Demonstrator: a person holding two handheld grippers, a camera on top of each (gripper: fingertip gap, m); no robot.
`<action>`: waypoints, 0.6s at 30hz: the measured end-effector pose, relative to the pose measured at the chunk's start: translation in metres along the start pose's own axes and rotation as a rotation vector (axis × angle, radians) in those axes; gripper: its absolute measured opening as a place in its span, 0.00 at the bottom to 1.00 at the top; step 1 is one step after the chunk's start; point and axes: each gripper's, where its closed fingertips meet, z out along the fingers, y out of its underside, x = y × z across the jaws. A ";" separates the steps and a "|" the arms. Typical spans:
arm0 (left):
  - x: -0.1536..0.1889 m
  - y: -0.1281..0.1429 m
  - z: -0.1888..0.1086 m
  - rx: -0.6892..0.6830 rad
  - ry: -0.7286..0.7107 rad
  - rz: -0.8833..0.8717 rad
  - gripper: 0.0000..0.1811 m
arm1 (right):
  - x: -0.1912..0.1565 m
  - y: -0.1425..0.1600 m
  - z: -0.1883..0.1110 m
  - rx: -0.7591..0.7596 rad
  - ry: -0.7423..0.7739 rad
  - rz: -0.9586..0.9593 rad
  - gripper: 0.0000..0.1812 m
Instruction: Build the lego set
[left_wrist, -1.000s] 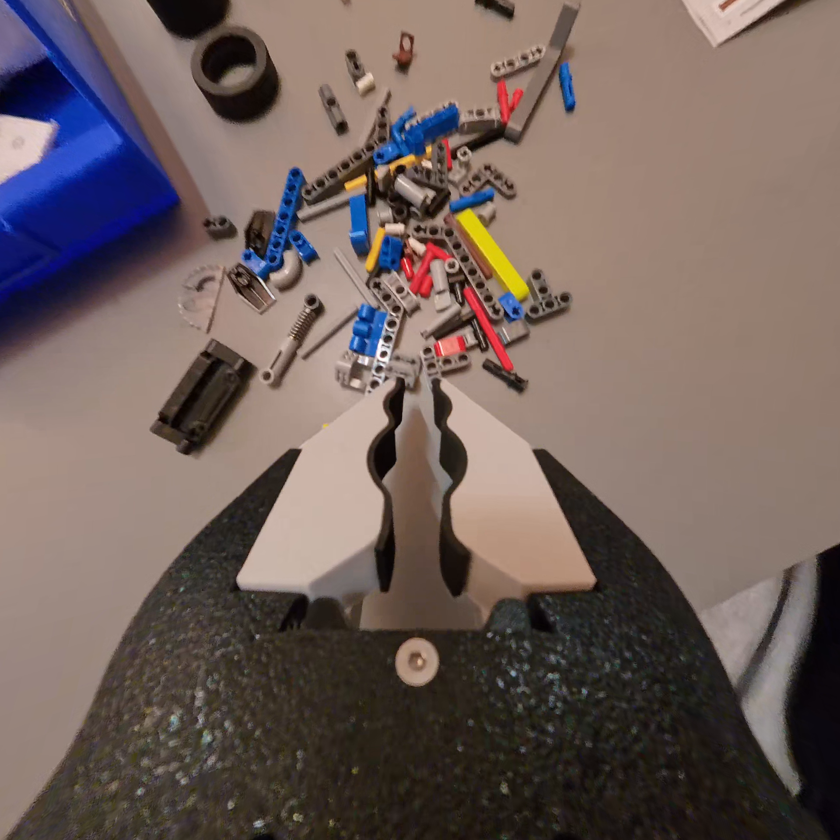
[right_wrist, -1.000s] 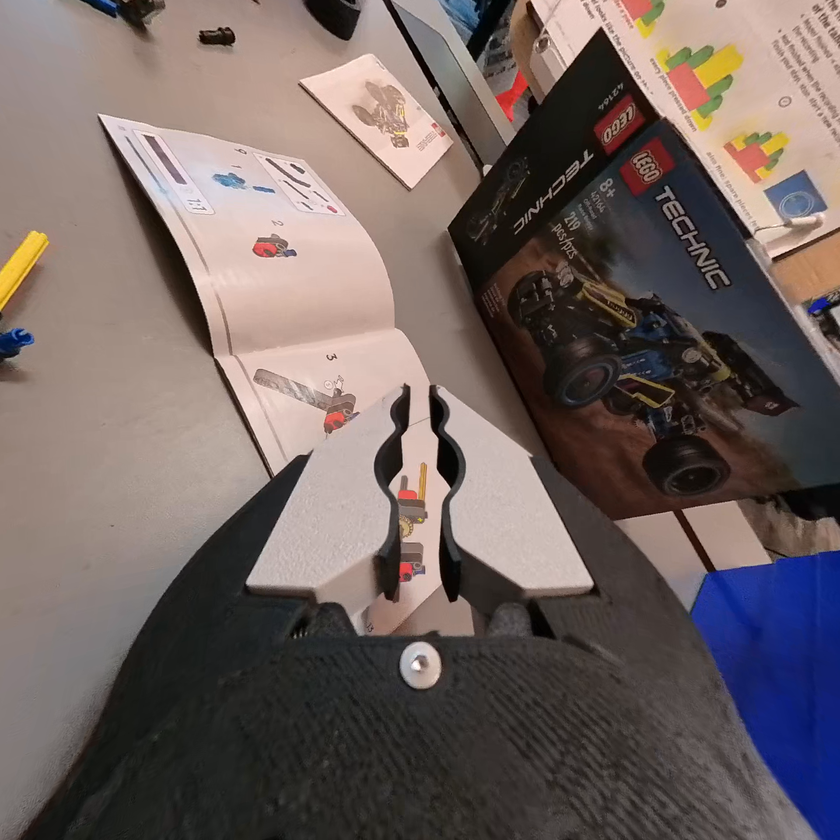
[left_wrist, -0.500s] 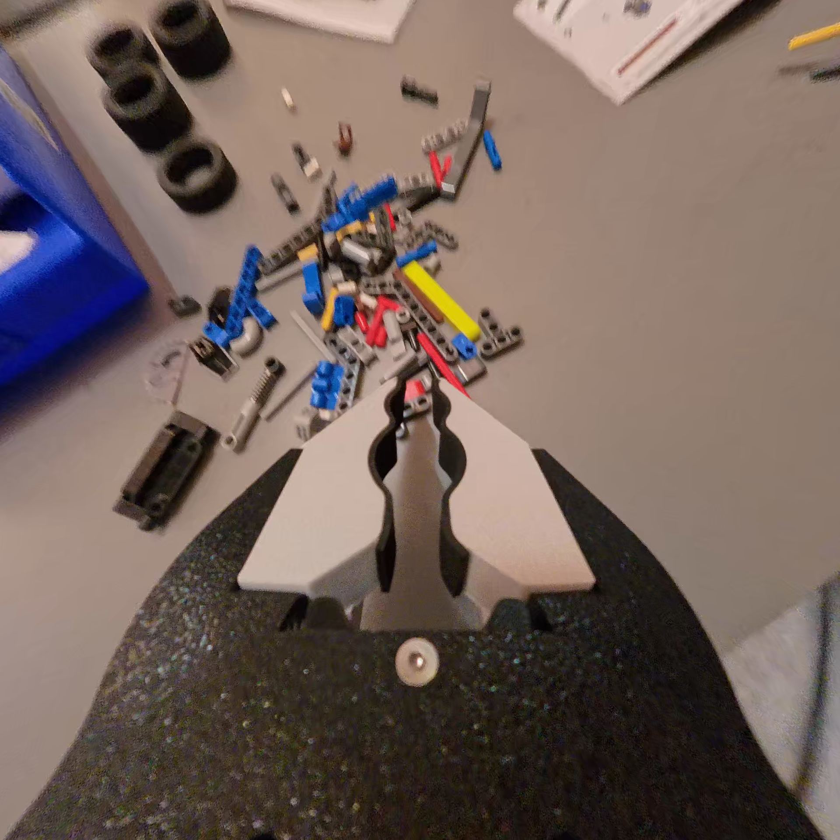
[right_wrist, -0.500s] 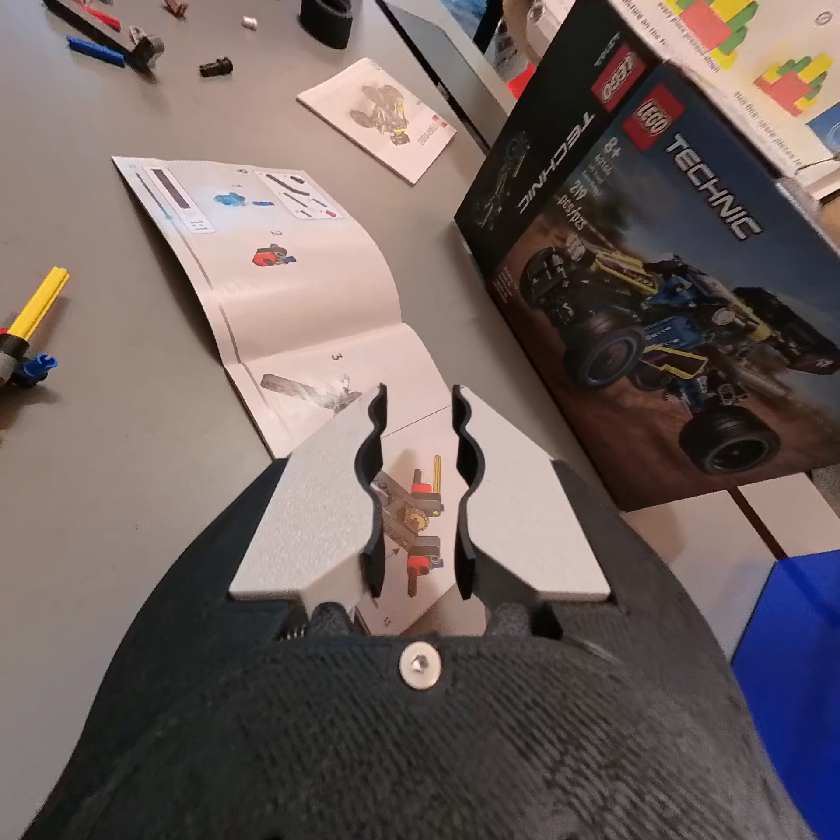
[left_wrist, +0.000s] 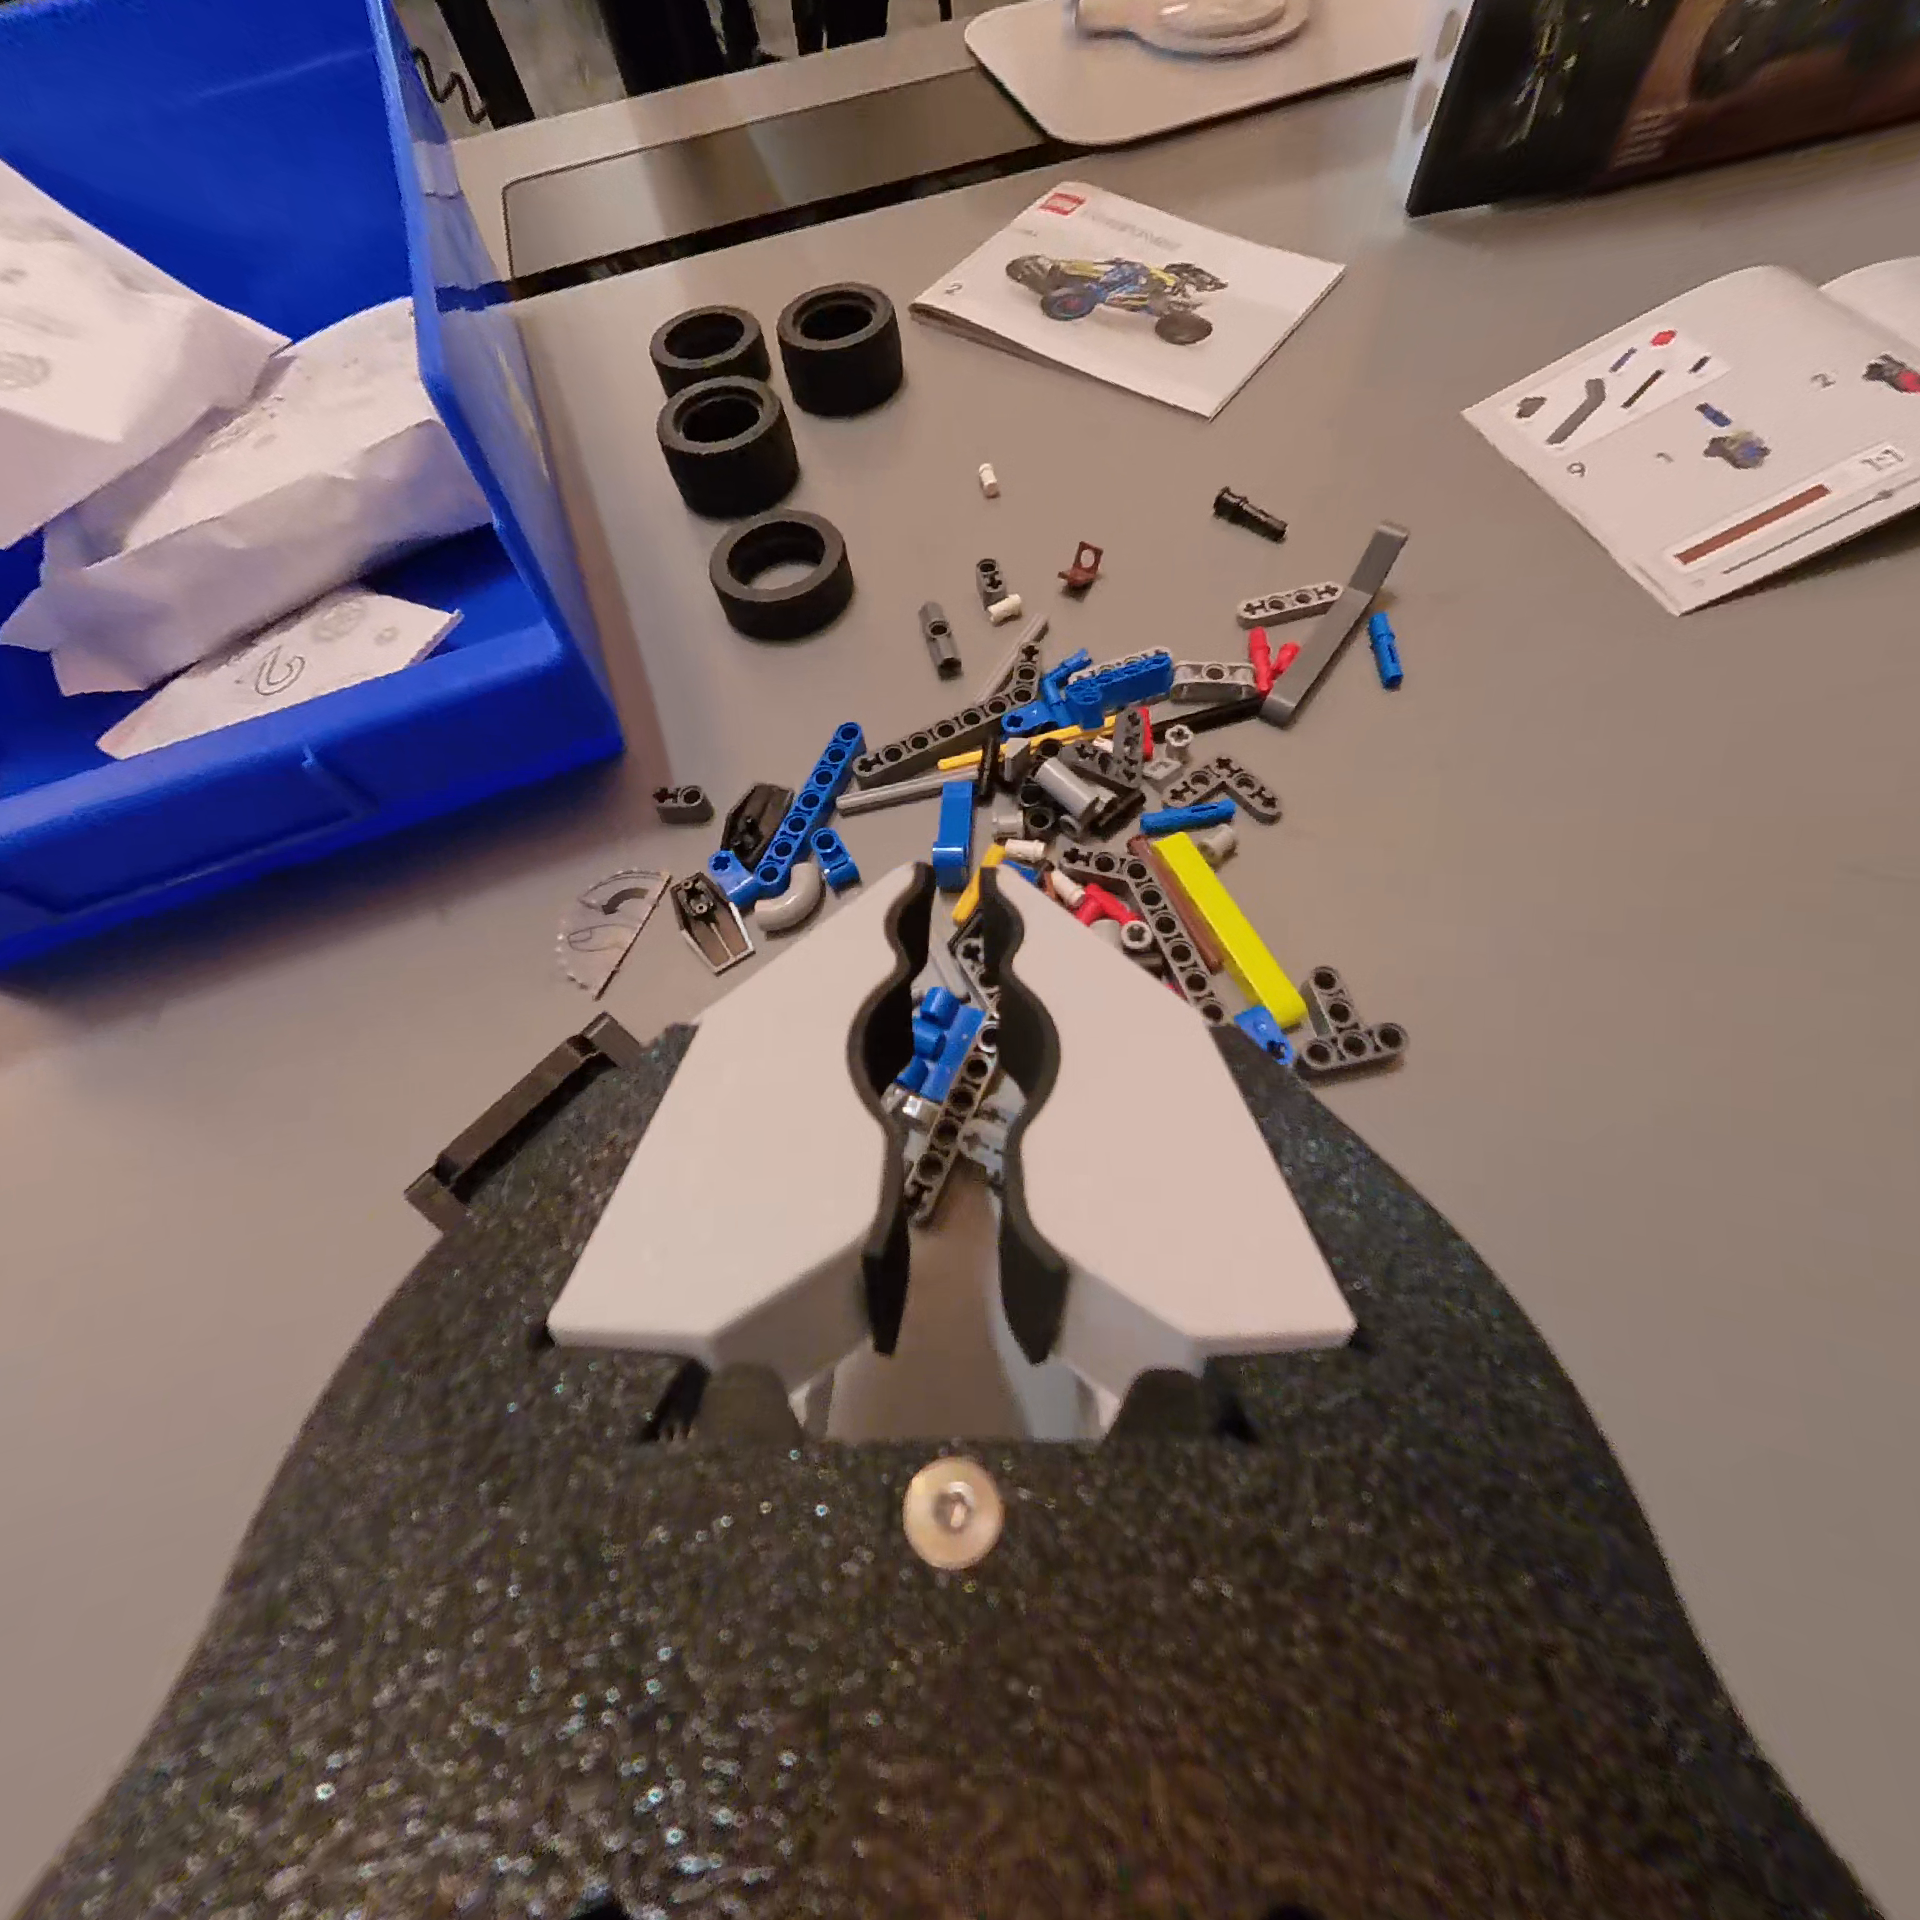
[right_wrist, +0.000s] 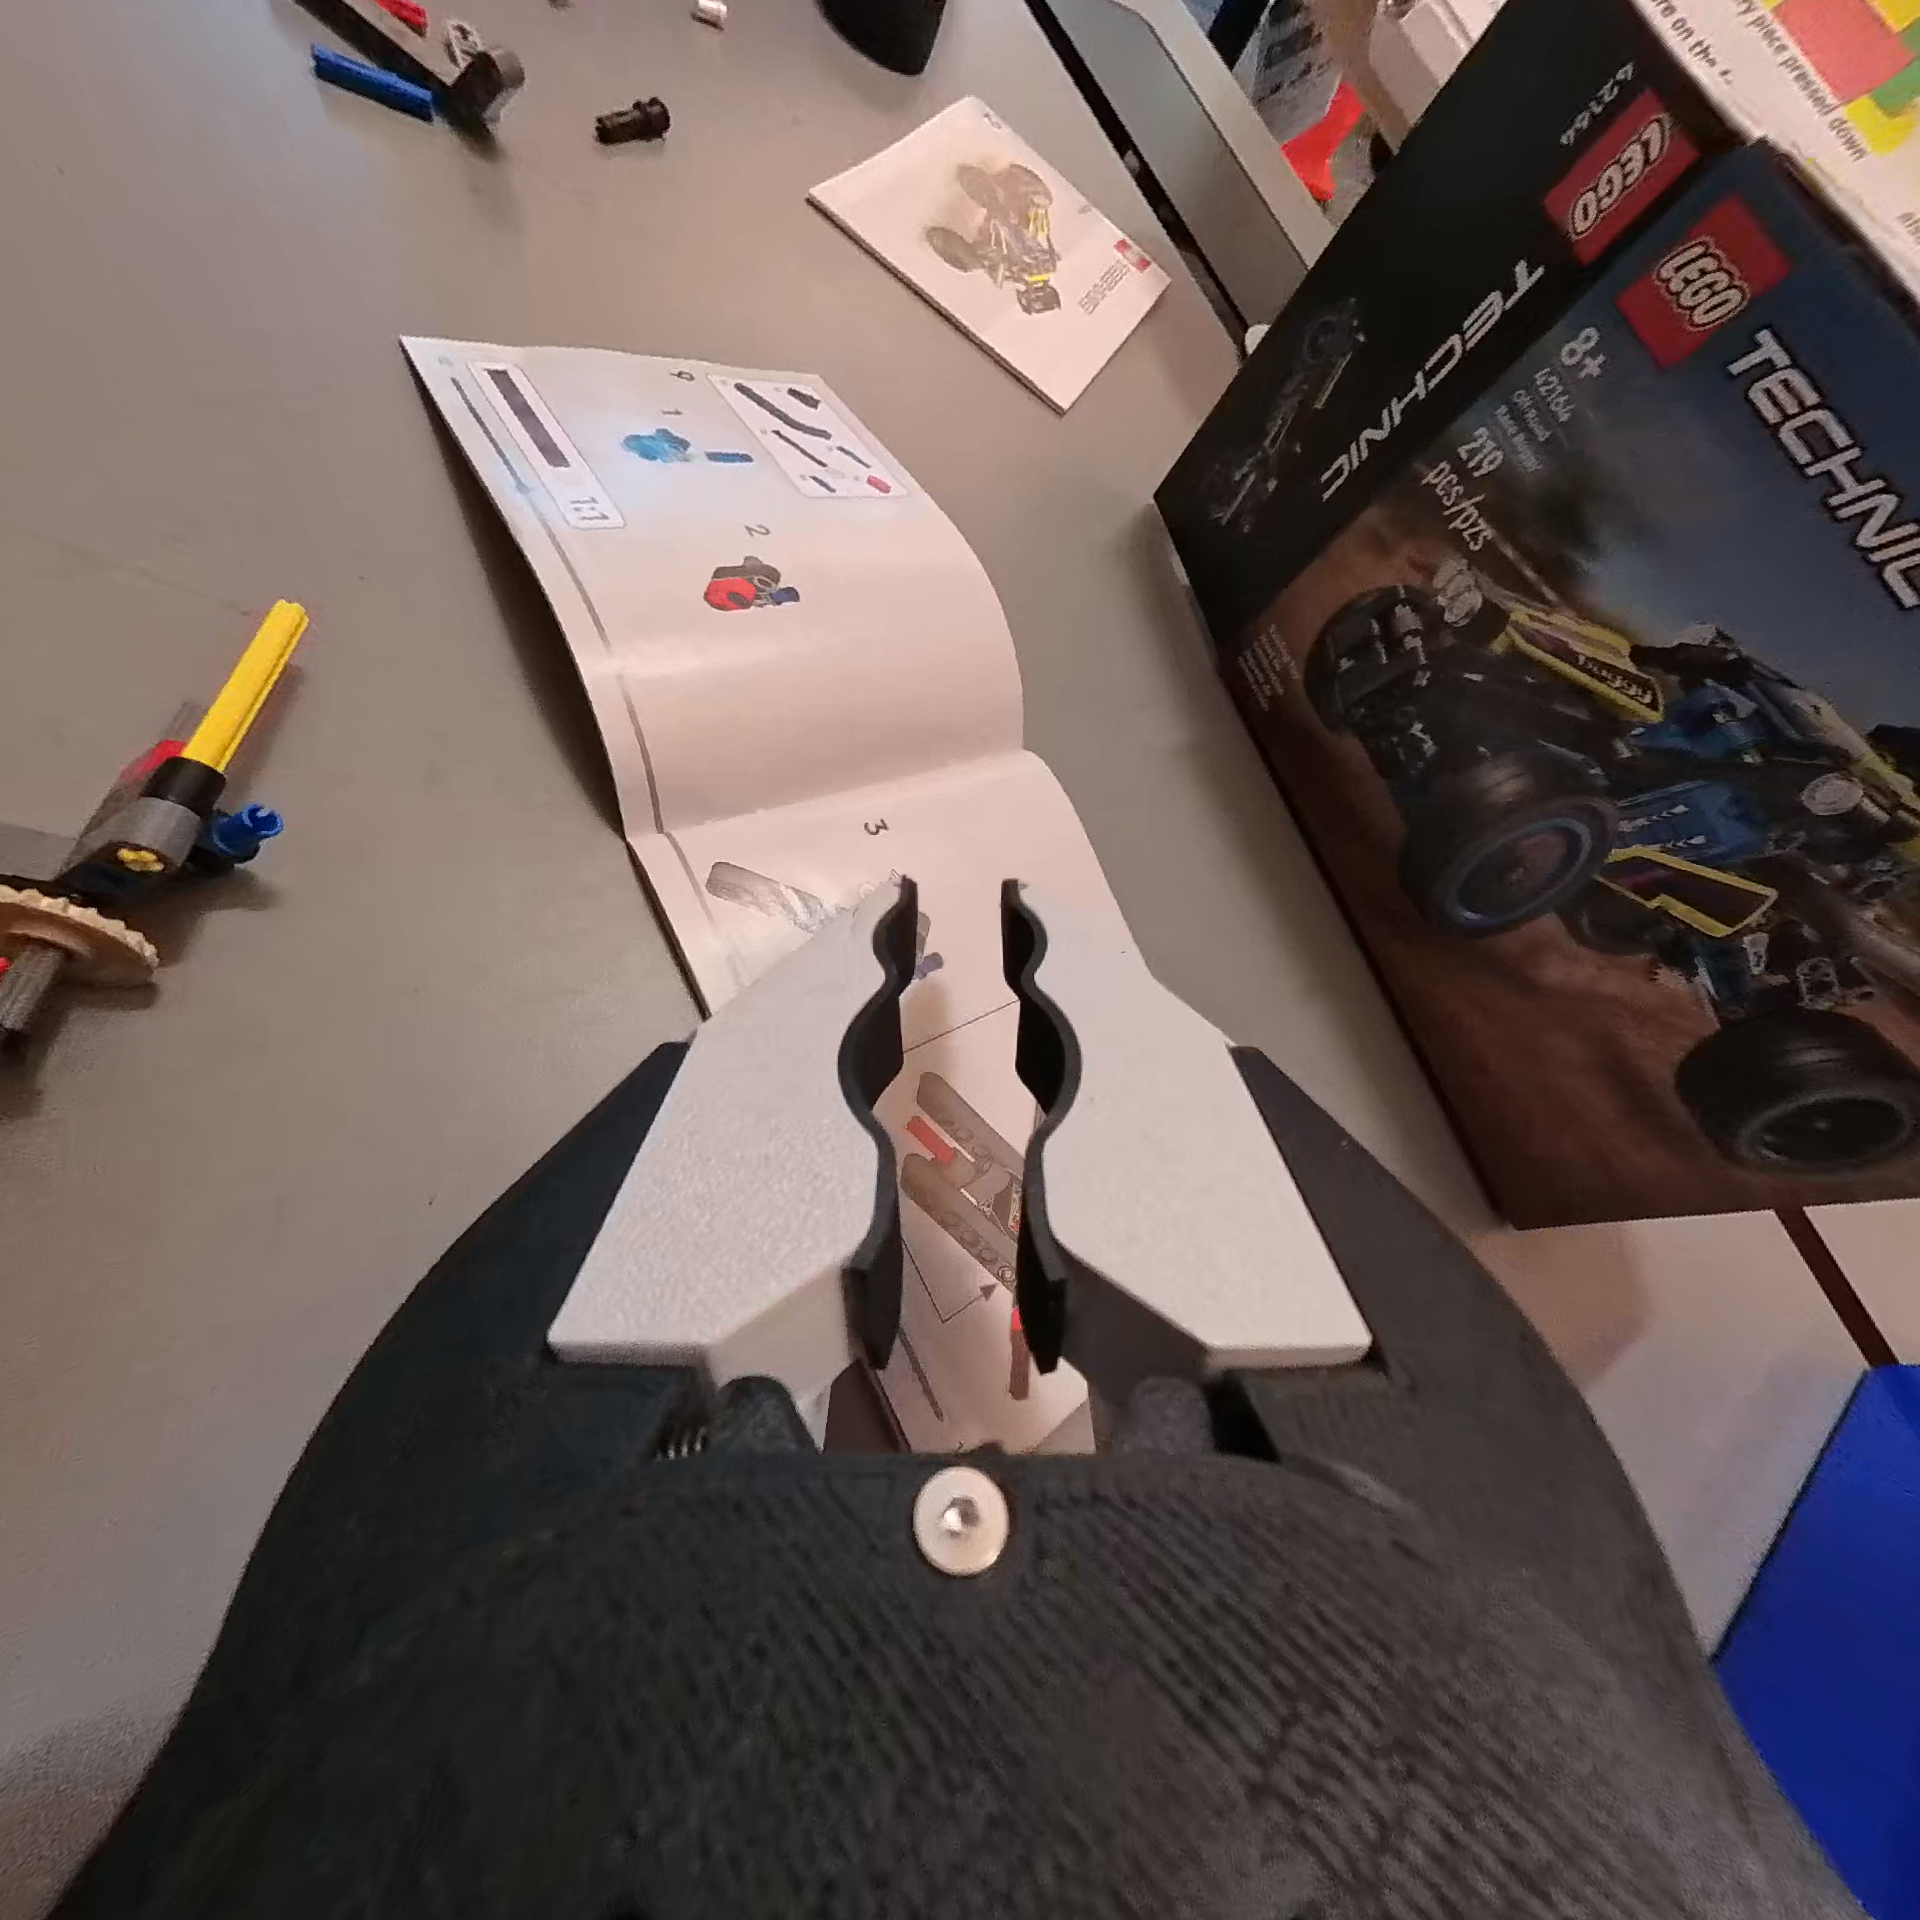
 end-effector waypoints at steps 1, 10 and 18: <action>0.000 0.001 0.001 -0.005 0.001 -0.005 0.04 | 0.001 0.001 0.001 -0.003 0.006 0.003 0.08; -0.009 0.002 0.002 -0.002 -0.025 -0.013 0.02 | 0.014 0.008 0.001 -0.032 0.089 -0.009 0.08; -0.041 0.011 -0.018 -0.004 -0.143 -0.045 0.03 | 0.036 0.011 -0.003 -0.036 0.246 -0.043 0.09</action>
